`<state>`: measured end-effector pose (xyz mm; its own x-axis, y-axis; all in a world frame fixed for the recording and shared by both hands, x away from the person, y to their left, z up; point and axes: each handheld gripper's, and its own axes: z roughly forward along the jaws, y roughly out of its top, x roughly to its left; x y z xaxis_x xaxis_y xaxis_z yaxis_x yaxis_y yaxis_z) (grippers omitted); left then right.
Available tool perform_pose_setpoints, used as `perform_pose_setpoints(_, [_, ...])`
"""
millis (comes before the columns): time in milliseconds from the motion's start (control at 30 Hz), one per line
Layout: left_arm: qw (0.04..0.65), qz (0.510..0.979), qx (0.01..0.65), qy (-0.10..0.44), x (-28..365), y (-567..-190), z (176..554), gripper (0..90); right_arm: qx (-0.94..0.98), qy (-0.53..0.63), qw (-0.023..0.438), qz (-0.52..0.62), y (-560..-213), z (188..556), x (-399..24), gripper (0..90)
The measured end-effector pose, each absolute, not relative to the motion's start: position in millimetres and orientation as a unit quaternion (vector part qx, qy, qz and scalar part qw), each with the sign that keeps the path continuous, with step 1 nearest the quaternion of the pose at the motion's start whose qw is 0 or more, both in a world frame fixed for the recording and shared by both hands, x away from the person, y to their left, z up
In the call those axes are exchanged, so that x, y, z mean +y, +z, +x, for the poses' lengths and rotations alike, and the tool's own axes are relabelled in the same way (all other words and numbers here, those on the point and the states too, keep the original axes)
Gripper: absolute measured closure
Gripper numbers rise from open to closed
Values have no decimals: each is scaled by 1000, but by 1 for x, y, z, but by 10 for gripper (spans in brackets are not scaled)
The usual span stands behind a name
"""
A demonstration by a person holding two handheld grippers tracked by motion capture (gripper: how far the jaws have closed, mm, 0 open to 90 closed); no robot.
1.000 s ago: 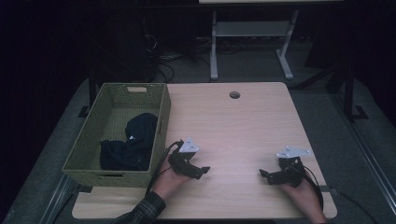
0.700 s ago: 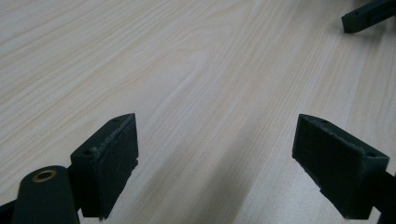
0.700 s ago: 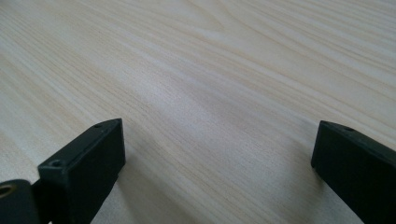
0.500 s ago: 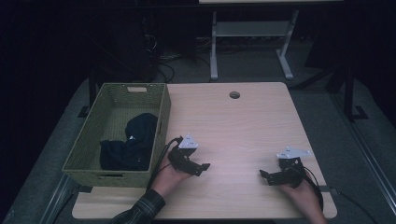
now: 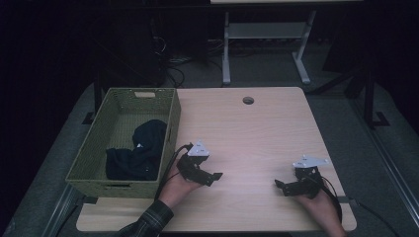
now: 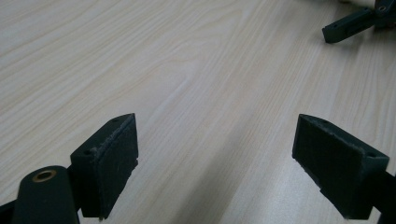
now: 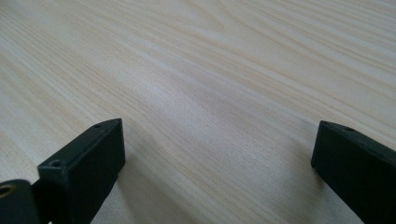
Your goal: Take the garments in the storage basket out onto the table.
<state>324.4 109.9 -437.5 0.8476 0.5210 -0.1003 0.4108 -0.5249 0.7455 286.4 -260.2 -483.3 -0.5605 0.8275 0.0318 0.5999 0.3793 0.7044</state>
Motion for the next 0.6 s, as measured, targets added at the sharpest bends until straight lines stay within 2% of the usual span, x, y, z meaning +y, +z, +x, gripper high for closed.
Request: perform_pose_setpoints(600, [414, 871, 258, 62, 110, -419, 322, 140, 814, 343, 166, 439, -483, 286, -260, 22])
